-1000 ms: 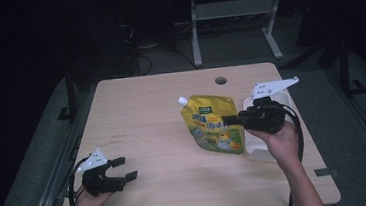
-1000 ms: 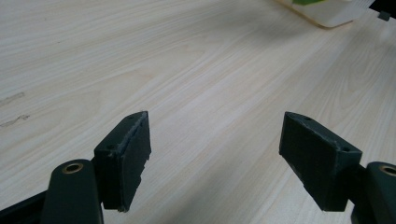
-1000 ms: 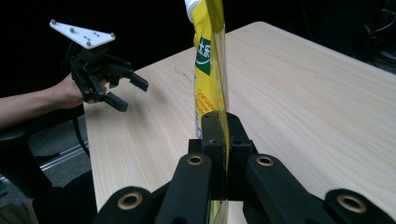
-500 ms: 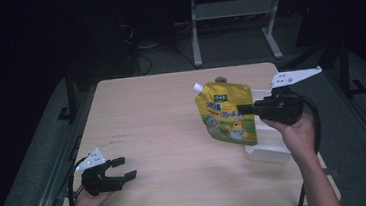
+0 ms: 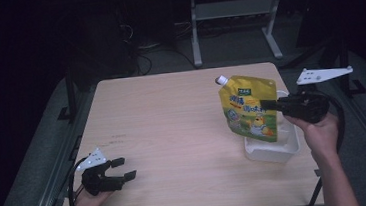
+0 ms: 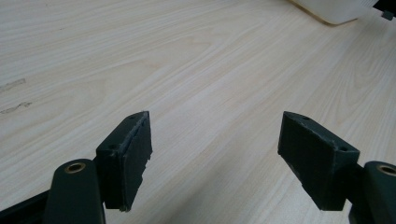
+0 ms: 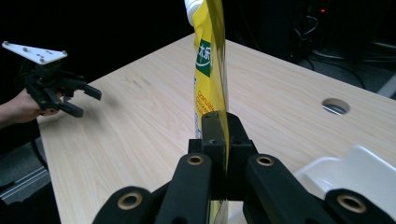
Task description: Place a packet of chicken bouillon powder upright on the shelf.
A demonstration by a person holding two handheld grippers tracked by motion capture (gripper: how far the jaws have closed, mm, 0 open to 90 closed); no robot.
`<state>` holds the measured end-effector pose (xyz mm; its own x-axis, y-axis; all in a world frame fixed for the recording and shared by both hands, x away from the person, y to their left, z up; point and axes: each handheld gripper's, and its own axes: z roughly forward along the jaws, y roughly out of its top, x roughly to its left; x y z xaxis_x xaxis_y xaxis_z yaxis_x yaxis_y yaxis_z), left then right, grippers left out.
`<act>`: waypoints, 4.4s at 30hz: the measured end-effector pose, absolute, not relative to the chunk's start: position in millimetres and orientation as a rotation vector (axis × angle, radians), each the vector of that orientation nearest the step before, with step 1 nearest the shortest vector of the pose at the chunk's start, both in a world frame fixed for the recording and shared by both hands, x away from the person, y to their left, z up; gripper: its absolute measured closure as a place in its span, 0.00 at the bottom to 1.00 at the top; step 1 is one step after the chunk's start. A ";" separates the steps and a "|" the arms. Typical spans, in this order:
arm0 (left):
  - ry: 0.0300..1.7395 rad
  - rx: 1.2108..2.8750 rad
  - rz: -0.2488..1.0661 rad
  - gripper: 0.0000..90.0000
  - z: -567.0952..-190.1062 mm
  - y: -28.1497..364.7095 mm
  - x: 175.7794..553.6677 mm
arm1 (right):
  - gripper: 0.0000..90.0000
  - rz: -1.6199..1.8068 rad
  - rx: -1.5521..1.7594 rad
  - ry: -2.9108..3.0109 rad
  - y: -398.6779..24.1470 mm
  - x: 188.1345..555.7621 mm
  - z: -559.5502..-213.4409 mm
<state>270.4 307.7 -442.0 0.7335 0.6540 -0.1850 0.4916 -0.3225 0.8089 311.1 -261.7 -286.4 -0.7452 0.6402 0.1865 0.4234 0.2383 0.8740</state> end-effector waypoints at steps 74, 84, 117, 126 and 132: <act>0.896 1.991 0.176 0.28 -448.8 303.1 275.6 | 0.99 1.600 1.167 2.244 -334.7 282.0 -384.2; 0.898 1.996 0.168 0.28 -450.0 301.1 276.4 | 0.99 1.607 1.222 2.209 -343.8 279.2 -393.8; 0.901 1.999 0.155 0.28 -451.7 298.7 277.9 | 0.73 1.516 1.258 2.078 -350.4 272.4 -336.9; 0.900 2.000 0.158 0.28 -451.1 299.2 278.0 | 0.67 1.495 1.226 2.067 -340.0 282.5 -310.5; 0.894 1.999 0.159 0.28 -450.2 299.5 277.8 | 0.65 1.491 1.181 2.076 -324.5 285.8 -294.9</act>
